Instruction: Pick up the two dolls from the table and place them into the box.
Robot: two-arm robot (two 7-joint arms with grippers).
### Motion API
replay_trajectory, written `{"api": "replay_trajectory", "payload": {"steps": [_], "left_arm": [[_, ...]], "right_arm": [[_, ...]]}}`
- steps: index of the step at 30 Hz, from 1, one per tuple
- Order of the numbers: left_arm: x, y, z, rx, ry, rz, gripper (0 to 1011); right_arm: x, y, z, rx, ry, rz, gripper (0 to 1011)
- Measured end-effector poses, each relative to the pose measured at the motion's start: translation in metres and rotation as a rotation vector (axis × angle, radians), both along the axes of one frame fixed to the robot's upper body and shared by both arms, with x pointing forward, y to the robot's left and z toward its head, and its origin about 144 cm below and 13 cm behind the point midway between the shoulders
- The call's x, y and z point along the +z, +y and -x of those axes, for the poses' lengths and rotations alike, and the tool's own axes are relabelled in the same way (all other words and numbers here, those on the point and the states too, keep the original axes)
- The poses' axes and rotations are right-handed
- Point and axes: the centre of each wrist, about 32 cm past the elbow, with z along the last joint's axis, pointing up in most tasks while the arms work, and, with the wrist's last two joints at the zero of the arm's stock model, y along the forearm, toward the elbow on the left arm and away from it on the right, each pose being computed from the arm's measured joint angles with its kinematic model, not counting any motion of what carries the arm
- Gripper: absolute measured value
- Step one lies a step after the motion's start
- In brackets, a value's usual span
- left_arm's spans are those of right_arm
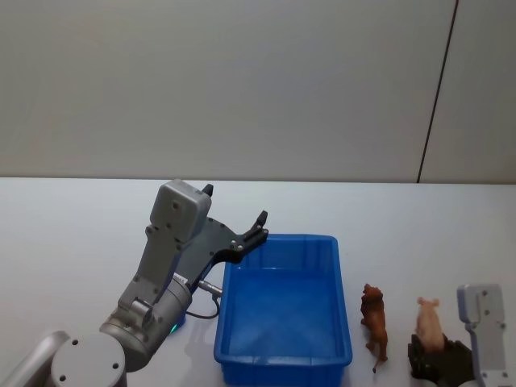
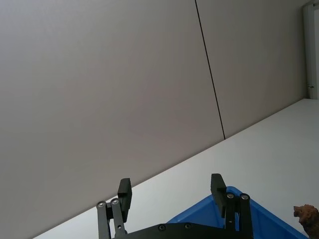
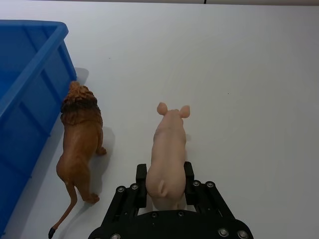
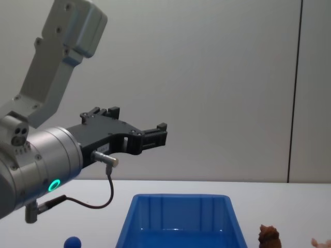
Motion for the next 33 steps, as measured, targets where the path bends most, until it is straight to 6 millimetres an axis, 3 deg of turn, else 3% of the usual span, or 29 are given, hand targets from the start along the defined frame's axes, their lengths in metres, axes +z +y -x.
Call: {"api": "replay_trajectory", "payload": {"steps": [4, 19, 33], "left_arm": [[0.0, 0.0, 0.0, 0.0, 0.0, 0.0, 1001], [0.0, 0.0, 0.0, 0.0, 0.0, 0.0, 1001], [0.0, 0.0, 0.0, 0.0, 0.0, 0.0, 1001]], "right_arm": [[0.002, 0.002, 0.0, 0.004, -0.015, 0.013, 369], [0.024, 0.01, 0.003, 0.058, -0.17, 0.061, 369], [0.046, 0.019, 0.001, 0.223, -0.302, 0.032, 369]]}}
